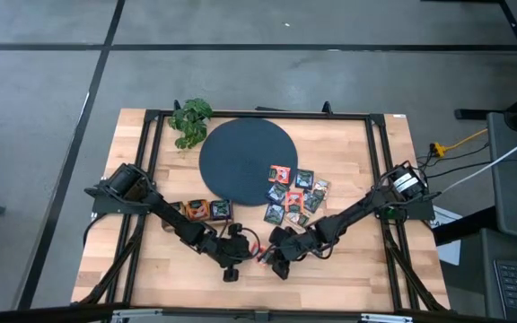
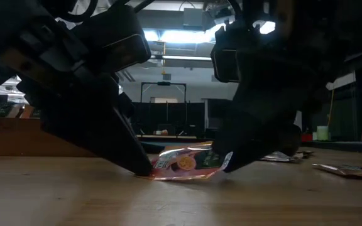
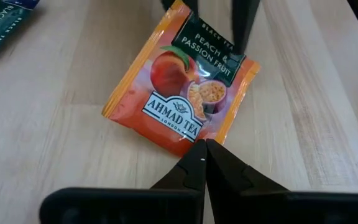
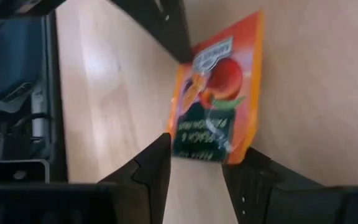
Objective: Pick & Place Tea
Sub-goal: Put the orange tea bag into the middle section of the wooden organizer
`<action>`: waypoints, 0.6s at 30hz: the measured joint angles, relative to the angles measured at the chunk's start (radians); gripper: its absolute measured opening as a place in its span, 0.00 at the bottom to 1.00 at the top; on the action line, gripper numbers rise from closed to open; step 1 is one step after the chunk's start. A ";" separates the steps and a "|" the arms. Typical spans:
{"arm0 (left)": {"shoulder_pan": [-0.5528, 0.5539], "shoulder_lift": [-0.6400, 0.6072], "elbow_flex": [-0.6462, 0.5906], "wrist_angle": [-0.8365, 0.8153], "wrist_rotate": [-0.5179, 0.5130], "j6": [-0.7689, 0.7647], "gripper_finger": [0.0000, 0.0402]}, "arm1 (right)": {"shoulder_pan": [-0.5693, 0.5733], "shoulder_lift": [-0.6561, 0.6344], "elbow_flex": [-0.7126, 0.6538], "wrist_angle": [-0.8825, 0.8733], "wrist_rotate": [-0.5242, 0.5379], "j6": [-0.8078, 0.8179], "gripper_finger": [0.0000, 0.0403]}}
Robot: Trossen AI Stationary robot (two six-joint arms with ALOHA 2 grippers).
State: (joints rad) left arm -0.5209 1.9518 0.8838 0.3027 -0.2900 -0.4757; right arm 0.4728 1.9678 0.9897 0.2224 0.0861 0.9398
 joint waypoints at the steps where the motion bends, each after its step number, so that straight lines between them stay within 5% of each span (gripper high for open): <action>1: 0.000 0.000 0.000 0.005 -0.001 0.000 0.01 | 0.000 0.000 0.000 -0.002 0.013 -0.003 0.35; 6: 0.000 0.001 0.000 0.017 -0.007 0.000 0.01 | -0.006 0.000 0.000 -0.003 0.039 -0.033 0.26; 12: 0.001 0.003 -0.002 0.040 -0.030 0.000 0.02 | -0.010 0.000 0.000 -0.003 0.045 -0.110 0.03; 18: 0.001 -0.027 -0.003 0.055 -0.027 -0.024 0.05 | -0.010 0.000 0.000 -0.063 0.030 -0.152 0.02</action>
State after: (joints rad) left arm -0.5201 1.9244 0.8810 0.3573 -0.3175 -0.4995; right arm 0.4625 1.9682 0.9897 0.1596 0.1161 0.7876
